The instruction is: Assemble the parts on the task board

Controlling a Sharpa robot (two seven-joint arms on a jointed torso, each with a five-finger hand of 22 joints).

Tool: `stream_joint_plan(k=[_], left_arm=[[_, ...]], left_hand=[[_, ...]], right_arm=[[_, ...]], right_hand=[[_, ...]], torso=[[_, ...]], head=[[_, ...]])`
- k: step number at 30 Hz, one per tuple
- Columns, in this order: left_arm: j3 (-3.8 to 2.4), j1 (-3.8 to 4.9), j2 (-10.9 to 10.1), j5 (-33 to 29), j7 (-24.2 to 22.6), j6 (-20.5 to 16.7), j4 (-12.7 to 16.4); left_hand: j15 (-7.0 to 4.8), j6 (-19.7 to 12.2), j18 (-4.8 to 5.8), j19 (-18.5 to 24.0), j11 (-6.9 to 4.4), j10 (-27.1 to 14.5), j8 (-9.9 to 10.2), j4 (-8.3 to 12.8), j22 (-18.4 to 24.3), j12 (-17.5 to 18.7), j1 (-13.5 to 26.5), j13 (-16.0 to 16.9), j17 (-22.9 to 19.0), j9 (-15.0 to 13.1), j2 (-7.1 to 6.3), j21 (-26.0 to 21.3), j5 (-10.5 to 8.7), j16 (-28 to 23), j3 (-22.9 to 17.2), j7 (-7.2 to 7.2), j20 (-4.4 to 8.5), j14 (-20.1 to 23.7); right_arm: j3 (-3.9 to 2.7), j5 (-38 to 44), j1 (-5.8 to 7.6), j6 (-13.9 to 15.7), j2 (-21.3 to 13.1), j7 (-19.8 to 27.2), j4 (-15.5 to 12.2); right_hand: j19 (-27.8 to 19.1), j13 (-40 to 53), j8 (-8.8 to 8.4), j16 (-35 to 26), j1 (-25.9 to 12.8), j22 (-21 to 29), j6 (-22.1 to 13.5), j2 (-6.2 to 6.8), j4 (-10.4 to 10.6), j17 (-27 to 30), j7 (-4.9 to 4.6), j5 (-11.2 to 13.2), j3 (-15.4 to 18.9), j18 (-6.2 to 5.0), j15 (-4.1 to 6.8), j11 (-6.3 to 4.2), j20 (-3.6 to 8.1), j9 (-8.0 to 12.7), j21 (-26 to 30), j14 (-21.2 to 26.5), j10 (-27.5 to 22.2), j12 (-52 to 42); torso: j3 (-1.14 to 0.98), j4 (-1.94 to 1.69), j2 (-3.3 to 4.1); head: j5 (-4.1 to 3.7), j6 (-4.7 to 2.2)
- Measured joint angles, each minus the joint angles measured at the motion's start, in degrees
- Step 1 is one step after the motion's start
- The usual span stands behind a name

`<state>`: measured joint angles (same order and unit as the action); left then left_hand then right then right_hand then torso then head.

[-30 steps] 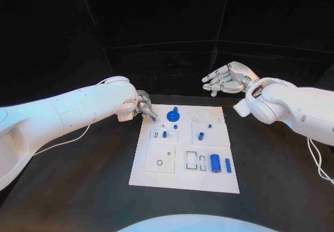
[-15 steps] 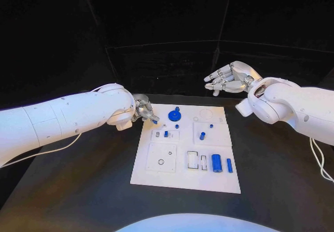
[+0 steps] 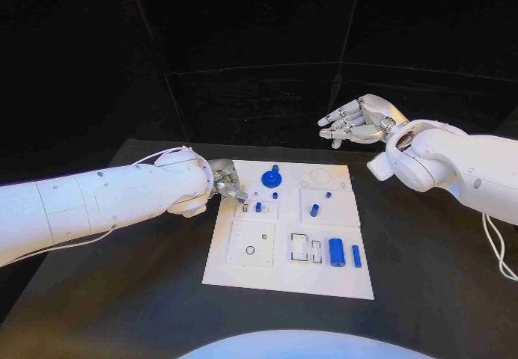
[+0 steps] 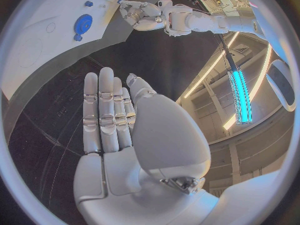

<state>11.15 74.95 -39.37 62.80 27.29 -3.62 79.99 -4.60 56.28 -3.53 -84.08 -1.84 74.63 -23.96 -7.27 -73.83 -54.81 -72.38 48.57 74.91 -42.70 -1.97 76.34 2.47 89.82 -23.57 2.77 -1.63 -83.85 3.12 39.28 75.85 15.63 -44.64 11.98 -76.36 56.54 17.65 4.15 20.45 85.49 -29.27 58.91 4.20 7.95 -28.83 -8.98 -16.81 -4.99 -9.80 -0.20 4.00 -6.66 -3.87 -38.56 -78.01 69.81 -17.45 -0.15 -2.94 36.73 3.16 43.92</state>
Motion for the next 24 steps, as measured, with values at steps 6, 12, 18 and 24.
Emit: stream_joint_plan(k=[6, 12, 18, 24], left_arm=[[0.48, -0.37, 0.1, 1.9, 0.0, -0.9, 0.5], [0.63, -0.66, 0.5, 2.8, 0.1, -1.5, 0.6], [0.65, -0.75, 0.9, 3.3, 0.3, -1.7, 0.5], [0.66, -0.87, 1.4, 3.5, 0.4, -1.7, 0.3]], left_hand=[[0.00, -0.1, 0.00, 0.0, 0.01, 0.0, 0.0, -0.4, 0.0, 0.0, 0.2, 0.0, 0.0, -0.2, -0.17, 0.0, -0.01, 0.0, -0.4, 0.09, 0.00, 0.0], [-0.21, -0.1, 0.00, 0.0, 0.06, 0.1, 0.0, 0.1, 0.0, 0.0, 0.5, 0.0, 0.0, -0.2, -0.47, 0.0, -0.05, 0.0, -1.2, 0.11, 0.00, -0.2], [-0.21, -0.1, 0.00, 0.0, 0.10, 0.1, 0.0, 0.2, 0.0, 0.0, 0.7, 0.0, 0.0, -0.2, -0.70, 0.0, -0.06, 0.0, -1.3, 0.07, 0.00, -0.2], [-0.21, 0.0, 0.00, 0.2, 0.12, 0.1, -0.2, 0.5, 0.0, 0.0, 0.7, 0.1, 0.0, -0.2, -0.70, 0.0, 0.18, 0.0, -1.6, -0.02, 0.20, -0.2]], right_arm=[[0.00, 0.0, 0.00, 0.0, -0.1, 0.0, 0.0], [0.00, 0.0, 0.00, 0.0, -0.1, 0.0, 0.0], [0.00, 0.0, 0.00, 0.0, -0.1, 0.0, 0.0], [0.00, 0.0, 0.00, 0.0, -0.1, 0.0, 0.0]], right_hand=[[0.0, 0.0, 0.00, 0.0, 0.0, 0.0, 0.0, 0.00, 0.0, 0.0, 0.00, 0.0, 0.0, -0.01, 0.00, 0.00, 0.00, 0.0, 0.0, 0.0, 0.0, 0.0], [0.0, 0.0, 0.00, 0.0, 0.0, 0.0, 0.0, 0.00, 0.0, 0.0, 0.00, 0.0, 0.0, 0.00, 0.00, 0.00, 0.00, 0.0, 0.0, 0.0, 0.0, 0.0], [0.0, 0.0, 0.00, 0.0, 0.0, 0.0, 0.0, 0.00, 0.0, 0.0, 0.00, 0.0, 0.0, 0.00, 0.00, 0.00, 0.00, 0.0, 0.0, 0.0, 0.0, 0.0], [0.0, 0.0, 0.00, 0.0, 0.0, 0.0, 0.0, 0.00, 0.0, 0.0, 0.00, 0.0, 0.0, 0.00, 0.00, 0.00, 0.00, 0.0, 0.0, 0.0, 0.0, 0.0]], torso=[[-0.02, 0.05, 0.00], [-0.03, 0.08, 0.00], [-0.06, 0.13, 0.01], [-0.07, 0.14, 0.01]], head=[[0.03, 0.18], [0.01, 0.13], [-0.03, 0.12], [-0.01, 0.21]])
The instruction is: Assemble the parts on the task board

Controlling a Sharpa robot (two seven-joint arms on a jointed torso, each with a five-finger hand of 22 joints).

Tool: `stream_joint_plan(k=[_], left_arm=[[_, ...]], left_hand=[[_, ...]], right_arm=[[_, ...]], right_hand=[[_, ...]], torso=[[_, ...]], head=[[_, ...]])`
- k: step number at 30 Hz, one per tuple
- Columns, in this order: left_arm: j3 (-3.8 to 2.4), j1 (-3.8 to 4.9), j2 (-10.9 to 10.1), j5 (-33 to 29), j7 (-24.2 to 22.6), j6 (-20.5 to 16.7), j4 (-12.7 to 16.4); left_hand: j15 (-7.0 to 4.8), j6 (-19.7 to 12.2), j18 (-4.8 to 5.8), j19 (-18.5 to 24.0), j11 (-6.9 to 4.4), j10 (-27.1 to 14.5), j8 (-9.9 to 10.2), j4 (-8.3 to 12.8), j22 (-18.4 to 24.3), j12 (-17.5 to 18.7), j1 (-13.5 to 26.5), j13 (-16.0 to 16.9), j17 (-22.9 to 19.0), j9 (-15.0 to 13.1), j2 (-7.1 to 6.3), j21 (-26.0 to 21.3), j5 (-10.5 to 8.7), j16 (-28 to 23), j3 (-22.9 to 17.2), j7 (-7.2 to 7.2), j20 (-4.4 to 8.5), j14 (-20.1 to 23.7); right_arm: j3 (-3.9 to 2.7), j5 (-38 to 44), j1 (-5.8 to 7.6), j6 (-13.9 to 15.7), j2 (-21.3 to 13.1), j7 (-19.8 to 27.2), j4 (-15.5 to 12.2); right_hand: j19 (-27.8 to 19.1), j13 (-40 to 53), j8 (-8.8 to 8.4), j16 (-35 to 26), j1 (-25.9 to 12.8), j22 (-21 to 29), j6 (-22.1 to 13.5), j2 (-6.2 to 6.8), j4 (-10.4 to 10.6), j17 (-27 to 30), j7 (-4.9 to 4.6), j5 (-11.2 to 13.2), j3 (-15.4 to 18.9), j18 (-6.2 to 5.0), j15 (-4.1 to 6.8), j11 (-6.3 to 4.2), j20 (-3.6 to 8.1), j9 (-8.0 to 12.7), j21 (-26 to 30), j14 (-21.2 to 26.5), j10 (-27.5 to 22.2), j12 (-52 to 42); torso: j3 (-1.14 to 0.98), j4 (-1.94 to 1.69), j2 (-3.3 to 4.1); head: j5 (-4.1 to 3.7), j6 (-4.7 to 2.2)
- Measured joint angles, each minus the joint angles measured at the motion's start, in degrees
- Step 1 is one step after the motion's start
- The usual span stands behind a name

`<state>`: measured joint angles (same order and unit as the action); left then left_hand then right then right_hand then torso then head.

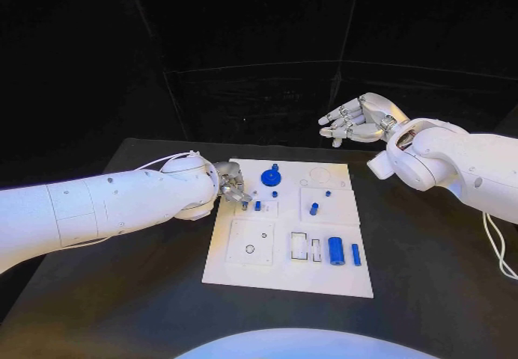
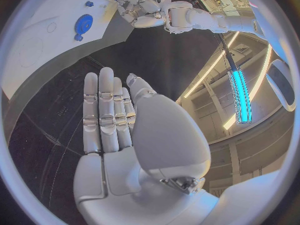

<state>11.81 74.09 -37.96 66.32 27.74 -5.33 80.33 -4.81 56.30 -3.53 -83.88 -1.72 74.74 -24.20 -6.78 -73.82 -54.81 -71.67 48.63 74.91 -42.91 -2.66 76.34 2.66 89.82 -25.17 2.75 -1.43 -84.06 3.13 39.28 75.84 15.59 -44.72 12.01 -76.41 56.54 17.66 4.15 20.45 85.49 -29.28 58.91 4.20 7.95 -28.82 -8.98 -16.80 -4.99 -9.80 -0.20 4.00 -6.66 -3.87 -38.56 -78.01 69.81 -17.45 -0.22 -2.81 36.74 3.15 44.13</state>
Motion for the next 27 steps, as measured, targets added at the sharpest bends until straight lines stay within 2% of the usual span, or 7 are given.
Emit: stream_joint_plan(k=[17, 27], left_arm=[[0.11, -0.48, 0.1, 0.2, 0.7, 0.7, -0.4], [0.11, -0.49, -0.2, 0.2, 0.9, 1.4, -0.1]], left_hand=[[0.00, 0.0, 0.00, 0.0, 0.10, 0.1, 0.0, -0.1, 0.0, 0.0, 0.0, 0.0, 0.0, 0.0, 0.02, 0.0, -0.01, 0.0, -0.2, 0.00, 0.00, 0.0], [0.00, 0.0, 0.00, 0.0, 0.11, 0.1, -0.1, 0.0, 0.0, 0.0, 0.0, 0.0, 0.0, -0.1, 0.09, 0.0, -0.01, 0.0, -0.3, 0.00, 0.00, 0.0]], right_arm=[[0.00, 0.0, 0.00, -0.1, 0.1, 0.0, 0.1], [0.00, 0.0, 0.00, -0.1, 0.1, 0.1, 0.1]], right_hand=[[0.0, 0.0, 0.00, 0.0, 0.0, 0.0, 0.0, 0.00, 0.0, 0.0, 0.00, 0.0, 0.0, 0.00, 0.00, 0.00, 0.00, 0.0, 0.0, 0.0, 0.0, 0.0], [0.2, 0.0, 0.00, -0.4, 0.0, 0.1, 0.0, 0.00, 0.0, -0.1, 0.00, -0.2, 0.0, 0.00, -0.21, 0.00, -0.21, 0.0, 0.0, -0.2, 0.0, 0.2]], torso=[[0.03, -0.04, -0.03], [0.00, -0.07, -0.03]], head=[[-0.07, 0.51], [0.01, 0.47]])
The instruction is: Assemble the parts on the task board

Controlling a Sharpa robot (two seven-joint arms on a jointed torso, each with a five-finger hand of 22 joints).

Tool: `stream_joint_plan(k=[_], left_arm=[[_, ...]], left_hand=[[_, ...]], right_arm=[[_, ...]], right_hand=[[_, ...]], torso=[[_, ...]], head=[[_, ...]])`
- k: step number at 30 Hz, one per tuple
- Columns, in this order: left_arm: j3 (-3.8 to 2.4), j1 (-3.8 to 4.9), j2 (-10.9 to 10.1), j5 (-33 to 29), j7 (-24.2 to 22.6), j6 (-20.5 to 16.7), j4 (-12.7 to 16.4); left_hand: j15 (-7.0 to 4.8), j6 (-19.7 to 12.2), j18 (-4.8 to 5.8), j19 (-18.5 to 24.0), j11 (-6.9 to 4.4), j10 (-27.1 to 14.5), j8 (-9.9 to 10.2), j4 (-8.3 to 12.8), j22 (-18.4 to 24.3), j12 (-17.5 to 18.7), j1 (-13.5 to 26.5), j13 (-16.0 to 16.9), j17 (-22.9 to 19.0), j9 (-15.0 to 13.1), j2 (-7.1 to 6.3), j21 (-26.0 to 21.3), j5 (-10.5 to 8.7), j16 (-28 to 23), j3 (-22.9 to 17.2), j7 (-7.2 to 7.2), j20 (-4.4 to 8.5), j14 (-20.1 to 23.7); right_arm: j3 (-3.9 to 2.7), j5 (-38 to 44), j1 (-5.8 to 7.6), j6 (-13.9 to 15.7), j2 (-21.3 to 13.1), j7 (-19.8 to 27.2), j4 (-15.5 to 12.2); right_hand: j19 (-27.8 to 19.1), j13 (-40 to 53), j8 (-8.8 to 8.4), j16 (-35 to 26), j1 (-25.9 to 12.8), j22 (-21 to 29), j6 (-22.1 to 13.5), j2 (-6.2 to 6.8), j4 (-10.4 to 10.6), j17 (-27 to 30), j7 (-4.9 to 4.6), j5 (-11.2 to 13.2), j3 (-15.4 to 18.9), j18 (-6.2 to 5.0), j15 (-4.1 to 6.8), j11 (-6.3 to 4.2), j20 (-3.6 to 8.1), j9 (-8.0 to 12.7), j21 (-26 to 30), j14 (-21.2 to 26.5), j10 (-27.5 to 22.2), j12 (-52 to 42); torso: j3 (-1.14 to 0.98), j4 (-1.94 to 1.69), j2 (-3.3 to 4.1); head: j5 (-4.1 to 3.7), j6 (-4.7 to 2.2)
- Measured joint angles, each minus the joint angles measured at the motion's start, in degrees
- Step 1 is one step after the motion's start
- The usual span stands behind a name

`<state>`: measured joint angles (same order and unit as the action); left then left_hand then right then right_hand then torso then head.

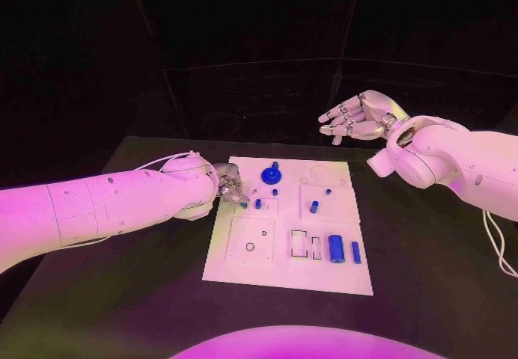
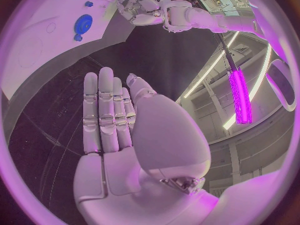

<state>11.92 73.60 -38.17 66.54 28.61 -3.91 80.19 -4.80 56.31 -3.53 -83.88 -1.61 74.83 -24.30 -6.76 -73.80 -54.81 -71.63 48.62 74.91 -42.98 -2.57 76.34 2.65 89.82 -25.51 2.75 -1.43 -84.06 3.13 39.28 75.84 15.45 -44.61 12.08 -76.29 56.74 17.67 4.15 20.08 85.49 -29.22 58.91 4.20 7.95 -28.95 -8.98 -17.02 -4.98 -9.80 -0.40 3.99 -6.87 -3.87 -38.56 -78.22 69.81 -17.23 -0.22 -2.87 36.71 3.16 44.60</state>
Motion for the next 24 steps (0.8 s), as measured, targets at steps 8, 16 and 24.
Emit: stream_joint_plan(k=[8, 16, 24], left_arm=[[0.00, 0.00, 0.0, 0.0, 0.0, 0.6, 0.1], [0.15, 0.10, 0.2, 0.1, 0.1, 1.0, 0.0], [0.23, 0.16, 0.7, 0.2, 0.2, 1.4, -0.5]], left_hand=[[0.00, 0.0, 0.00, 0.0, 0.01, 0.0, 0.0, 0.1, 0.0, 0.0, 0.0, 0.0, 0.0, 0.0, -0.01, 0.0, -0.03, 0.0, -0.1, 0.00, 0.00, 0.0], [0.00, 0.0, 0.00, 0.0, -0.05, 0.3, 0.0, 0.0, 0.0, -0.2, 0.1, 0.0, 0.0, 0.0, -0.04, 0.0, -0.18, 0.0, -0.4, 0.00, 0.00, 0.0], [0.00, 0.0, 0.00, 0.0, -0.04, 0.3, -0.1, -0.1, 0.0, -0.2, 0.1, 0.0, 0.0, -0.2, -0.26, 0.0, -0.22, 0.0, -0.5, 0.00, 0.00, 0.0]], right_arm=[[0.00, 0.0, 0.00, 0.0, 0.0, 0.0, 0.0], [0.00, 0.0, 0.00, -0.1, 0.0, 0.0, 0.0], [0.00, 0.0, 0.00, -0.1, 0.0, 0.0, 0.0]], right_hand=[[0.0, 0.0, 0.00, 0.0, 0.0, 0.0, 0.0, 0.00, 0.0, 0.0, 0.00, 0.0, 0.0, 0.00, 0.00, 0.00, 0.00, 0.0, 0.0, 0.0, 0.0, 0.0], [0.0, 0.0, 0.00, 0.0, 0.0, 0.0, 0.0, 0.00, 0.0, 0.0, 0.00, 0.0, 0.0, 0.00, 0.00, 0.00, 0.00, 0.0, 0.0, 0.0, 0.0, 0.0], [0.0, 0.0, 0.00, 0.0, 0.0, 0.0, 0.0, 0.00, 0.0, 0.0, 0.00, 0.0, 0.0, 0.00, 0.00, 0.00, 0.00, 0.0, 0.0, 0.0, 0.0, 0.0]], torso=[[-0.01, 0.00, 0.00], [-0.03, 0.03, -0.03], [-0.04, 0.04, -0.04]], head=[[0.06, 0.15], [-0.04, 0.21], [-0.05, 0.25]])
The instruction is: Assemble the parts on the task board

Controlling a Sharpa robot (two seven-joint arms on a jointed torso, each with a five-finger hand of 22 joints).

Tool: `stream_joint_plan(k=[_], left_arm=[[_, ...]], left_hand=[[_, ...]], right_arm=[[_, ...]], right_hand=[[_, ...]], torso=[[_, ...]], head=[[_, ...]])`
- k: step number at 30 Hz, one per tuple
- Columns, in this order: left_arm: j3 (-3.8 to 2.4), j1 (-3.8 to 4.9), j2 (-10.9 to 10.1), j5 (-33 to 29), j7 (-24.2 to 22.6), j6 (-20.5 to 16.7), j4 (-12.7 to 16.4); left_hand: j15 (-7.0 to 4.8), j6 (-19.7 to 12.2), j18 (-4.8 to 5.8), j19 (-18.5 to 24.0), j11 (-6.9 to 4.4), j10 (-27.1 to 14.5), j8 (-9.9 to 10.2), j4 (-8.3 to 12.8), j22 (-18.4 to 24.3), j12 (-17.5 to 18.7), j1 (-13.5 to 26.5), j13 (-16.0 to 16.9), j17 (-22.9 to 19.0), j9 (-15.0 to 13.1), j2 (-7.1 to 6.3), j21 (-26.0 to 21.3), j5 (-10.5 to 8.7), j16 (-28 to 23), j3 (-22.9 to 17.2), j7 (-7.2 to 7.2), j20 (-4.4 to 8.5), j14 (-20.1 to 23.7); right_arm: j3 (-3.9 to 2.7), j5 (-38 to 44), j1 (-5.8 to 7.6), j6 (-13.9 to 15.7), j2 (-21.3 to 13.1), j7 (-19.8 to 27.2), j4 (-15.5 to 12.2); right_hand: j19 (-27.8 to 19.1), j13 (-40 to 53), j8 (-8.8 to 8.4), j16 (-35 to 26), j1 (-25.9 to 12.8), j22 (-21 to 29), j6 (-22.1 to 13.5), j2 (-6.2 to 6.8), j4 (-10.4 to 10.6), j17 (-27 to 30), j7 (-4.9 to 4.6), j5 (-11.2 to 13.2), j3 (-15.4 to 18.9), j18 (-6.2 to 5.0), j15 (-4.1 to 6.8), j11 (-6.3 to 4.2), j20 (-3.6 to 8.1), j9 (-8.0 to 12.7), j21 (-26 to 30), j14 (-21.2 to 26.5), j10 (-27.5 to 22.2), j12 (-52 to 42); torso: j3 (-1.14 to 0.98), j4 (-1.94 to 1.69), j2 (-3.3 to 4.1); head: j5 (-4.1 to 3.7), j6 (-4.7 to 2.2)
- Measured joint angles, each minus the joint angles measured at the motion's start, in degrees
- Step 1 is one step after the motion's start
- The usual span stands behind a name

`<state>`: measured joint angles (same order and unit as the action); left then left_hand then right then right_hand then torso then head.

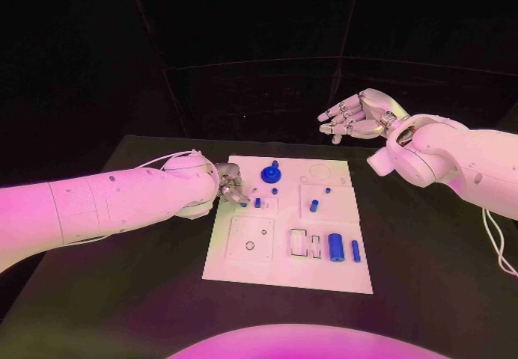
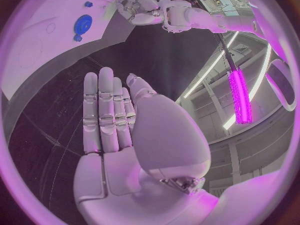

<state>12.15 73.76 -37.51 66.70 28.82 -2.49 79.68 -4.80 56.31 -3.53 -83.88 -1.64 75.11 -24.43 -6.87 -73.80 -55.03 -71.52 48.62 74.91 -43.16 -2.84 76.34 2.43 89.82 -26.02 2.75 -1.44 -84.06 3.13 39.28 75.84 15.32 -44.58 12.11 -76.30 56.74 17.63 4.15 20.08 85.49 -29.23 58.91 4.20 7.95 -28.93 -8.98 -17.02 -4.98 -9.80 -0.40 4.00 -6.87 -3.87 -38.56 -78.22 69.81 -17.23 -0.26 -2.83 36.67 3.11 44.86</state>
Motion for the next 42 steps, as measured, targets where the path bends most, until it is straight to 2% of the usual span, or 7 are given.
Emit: stream_joint_plan(k=[5, 7, 13, 26, 29, 36, 42], left_arm=[[0.01, 0.03, 0.5, -0.1, 0.0, 0.5, -0.6], [0.02, 0.04, 0.8, -0.2, 0.1, 0.7, -0.9], [0.02, 0.06, 1.4, -0.3, 0.2, 1.2, -1.7], [0.10, -0.03, 2.5, -0.5, 0.2, 1.8, -3.3], [0.11, -0.05, 2.6, -0.6, 0.2, 1.9, -3.5], [0.12, -0.11, 2.7, -0.7, 0.2, 2.1, -3.9], [0.13, -0.14, 2.2, -0.8, 0.2, 2.0, -3.8]], left_hand=[[0.00, 0.2, 0.00, 0.0, -0.03, 0.2, -0.7, 1.3, -0.1, -0.2, 1.7, 0.1, 0.0, -0.3, -1.70, 0.0, 0.00, 0.0, -1.6, -0.20, 0.00, 0.0], [0.00, 0.2, 0.00, 0.0, -0.10, 0.5, -0.9, 2.3, -0.2, -0.2, 2.6, 0.2, 0.0, -0.3, -1.96, 0.0, 0.00, 0.0, -2.6, -0.21, 0.00, 0.0], [-0.31, 0.9, 0.00, -0.2, -0.22, 0.8, -1.2, 3.2, -0.5, -0.7, 4.6, 0.5, 0.0, -0.3, -2.27, 0.0, 0.00, 0.0, -3.5, -0.42, 0.20, 0.1], [-0.43, 2.6, 0.00, 0.0, -0.94, 1.0, -1.6, 0.9, -0.7, -1.0, 6.8, 0.7, 0.0, -0.3, -2.89, 0.0, 0.01, 0.0, 0.2, -1.75, 0.40, 0.0], [-0.42, 2.9, 0.00, 0.0, -1.24, 0.7, -1.6, 0.1, -0.9, -1.0, 7.9, 0.7, 0.0, -0.3, -2.99, 0.0, 0.04, 0.0, 1.7, -1.80, 0.40, 0.0], [-0.42, 2.9, 0.00, -0.2, -1.12, 0.9, -1.8, -1.8, -1.1, -1.3, 9.6, 0.9, 0.0, -0.3, -3.42, 0.3, 0.06, 0.0, 5.4, -1.63, 0.60, 0.0], [-0.42, 2.9, 0.00, -0.2, -1.12, 0.9, -1.8, -3.8, -1.1, -1.3, 11.0, 0.6, 0.0, -0.3, -4.33, 0.3, 0.06, 0.0, 9.1, -1.63, 0.60, 0.0]], right_arm=[[0.00, 0.0, 0.00, 0.0, 0.0, 0.0, 0.0], [0.00, 0.0, 0.00, 0.0, 0.0, 0.0, 0.0], [0.00, 0.0, 0.00, 0.0, 0.0, 0.0, 0.0], [0.00, 0.0, 0.00, 0.0, 0.1, 0.0, -0.1], [0.00, 0.0, 0.00, 0.0, 0.1, 0.0, -0.1], [0.00, 0.0, 0.00, 0.0, 0.1, 0.0, -0.1], [0.00, 0.0, 0.00, 0.0, 0.0, 0.0, 0.0]], right_hand=[[0.0, 0.0, 0.00, 0.0, 0.0, 0.0, 0.0, 0.00, 0.0, 0.0, 0.00, 0.0, 0.0, 0.00, 0.00, 0.00, 0.00, 0.0, 0.0, 0.0, 0.0, 0.0], [0.0, 0.0, 0.00, 0.0, 0.0, 0.0, 0.0, 0.00, 0.0, 0.0, 0.00, 0.0, 0.0, 0.00, 0.00, 0.00, 0.00, 0.0, 0.0, 0.0, 0.0, 0.0], [0.0, 0.0, 0.00, 0.0, 0.0, 0.0, 0.0, 0.00, 0.0, 0.0, 0.00, 0.0, 0.0, 0.00, 0.00, 0.00, 0.00, 0.0, 0.0, 0.0, 0.0, 0.0], [0.9, 0.2, 0.00, -0.1, 0.0, 0.0, 0.0, 0.00, 0.2, -0.8, 0.00, 0.0, -0.2, 0.01, 0.49, -0.29, 0.33, 0.0, 0.0, -1.5, 1.3, 0.0], [0.8, -0.1, 0.00, -1.1, 0.0, 0.2, 0.0, 0.01, 0.3, -0.8, 0.00, 0.0, -0.5, 0.01, -0.02, 0.29, 0.18, 0.0, 0.7, -0.4, 0.5, 0.6], [0.6, -0.3, 0.00, -1.6, -0.2, 0.4, 0.0, 0.23, 0.4, -0.8, 0.00, 0.0, -0.7, 0.01, -0.10, 0.20, 0.00, 0.0, 1.1, -0.3, 0.4, 0.9], [-0.4, -1.4, 0.00, -3.7, -0.7, 1.0, -0.3, 0.27, 0.7, -0.6, -0.32, 0.0, -1.0, 0.00, -0.68, 0.71, -0.50, 0.0, 2.4, 1.0, -0.7, 2.3]], torso=[[0.00, 0.05, -0.01], [0.00, 0.06, -0.01], [0.01, 0.07, -0.01], [0.04, -0.04, 0.00], [0.04, -0.04, 0.01], [0.03, -0.08, -0.01], [0.03, -0.09, -0.01]], head=[[-0.05, 0.14], [-0.10, 0.14], [-0.36, 0.14], [-0.38, 0.02], [-0.43, 0.02], [-0.46, -0.02], [-0.51, -0.30]])
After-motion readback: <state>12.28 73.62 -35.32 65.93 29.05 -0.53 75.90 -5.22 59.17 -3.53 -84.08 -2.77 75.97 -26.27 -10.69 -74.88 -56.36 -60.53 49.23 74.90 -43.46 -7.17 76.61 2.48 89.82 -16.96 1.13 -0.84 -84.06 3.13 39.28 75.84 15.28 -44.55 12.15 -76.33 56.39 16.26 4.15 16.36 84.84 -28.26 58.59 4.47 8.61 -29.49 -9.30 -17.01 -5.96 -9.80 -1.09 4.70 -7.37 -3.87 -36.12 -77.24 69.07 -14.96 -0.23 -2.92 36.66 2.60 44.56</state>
